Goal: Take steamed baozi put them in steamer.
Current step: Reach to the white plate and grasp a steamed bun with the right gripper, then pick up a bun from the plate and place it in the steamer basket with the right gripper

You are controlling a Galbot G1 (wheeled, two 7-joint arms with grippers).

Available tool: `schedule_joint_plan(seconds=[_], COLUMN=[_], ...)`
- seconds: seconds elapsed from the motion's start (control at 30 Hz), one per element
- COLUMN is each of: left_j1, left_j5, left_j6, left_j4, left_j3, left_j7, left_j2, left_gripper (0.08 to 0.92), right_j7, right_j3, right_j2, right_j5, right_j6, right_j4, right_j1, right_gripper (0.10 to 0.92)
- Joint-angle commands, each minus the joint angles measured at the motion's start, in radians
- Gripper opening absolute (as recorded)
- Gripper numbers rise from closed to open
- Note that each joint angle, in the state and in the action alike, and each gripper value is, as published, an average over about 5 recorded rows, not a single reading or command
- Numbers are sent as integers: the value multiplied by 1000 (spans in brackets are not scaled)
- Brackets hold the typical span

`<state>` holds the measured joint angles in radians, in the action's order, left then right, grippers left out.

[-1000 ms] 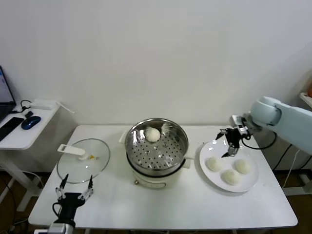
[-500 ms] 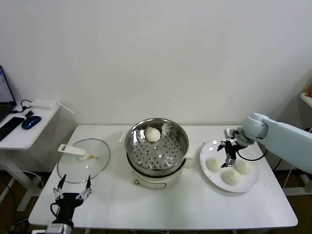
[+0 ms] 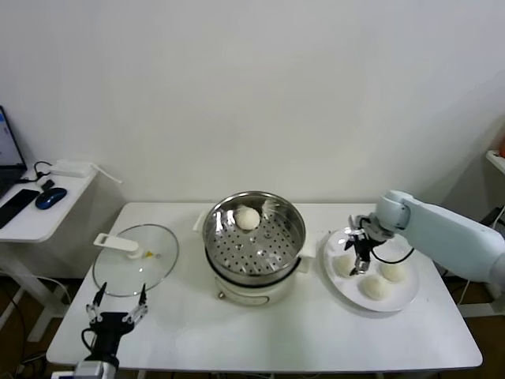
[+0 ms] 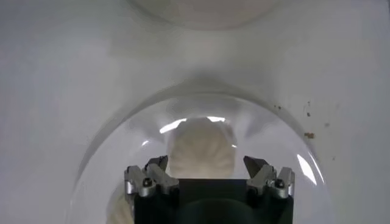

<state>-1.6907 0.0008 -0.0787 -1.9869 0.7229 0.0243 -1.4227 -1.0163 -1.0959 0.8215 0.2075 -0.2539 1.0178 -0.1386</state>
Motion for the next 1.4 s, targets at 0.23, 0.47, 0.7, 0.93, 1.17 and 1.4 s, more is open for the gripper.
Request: schedule_joint_plan(seconds=[0.23, 0.47, 0.7, 0.93, 1.17, 1.4], left_j1=[-2, -1, -3, -2, 3, 16], left_j5=[-3, -3, -5, -6, -7, -27], left_j6=[-1, 0, 0, -1, 3, 23], left_j4=[4, -2, -8, -9, -15, -38], left_j3=[2, 1, 1, 3, 1, -8], left_j7=[1, 3, 6, 6, 6, 12], left_j2=[1, -2, -6, -5, -4, -15], left_gripper=[823, 823, 823, 823, 823, 823], right_j7=[-15, -18, -19, -30, -46, -54], right_j3=[18, 21, 23, -57, -271, -487], right_j2=[32, 31, 14, -33, -86, -36], right_j5=[-17, -14, -4, 81, 278, 481], right_j6=[1, 2, 4, 4, 0, -7], right_j4=[-54, -52, -28, 69, 227, 299], right_j1=[25, 23, -2, -153, -446, -736], right_gripper=[801, 624, 577, 582, 582, 583])
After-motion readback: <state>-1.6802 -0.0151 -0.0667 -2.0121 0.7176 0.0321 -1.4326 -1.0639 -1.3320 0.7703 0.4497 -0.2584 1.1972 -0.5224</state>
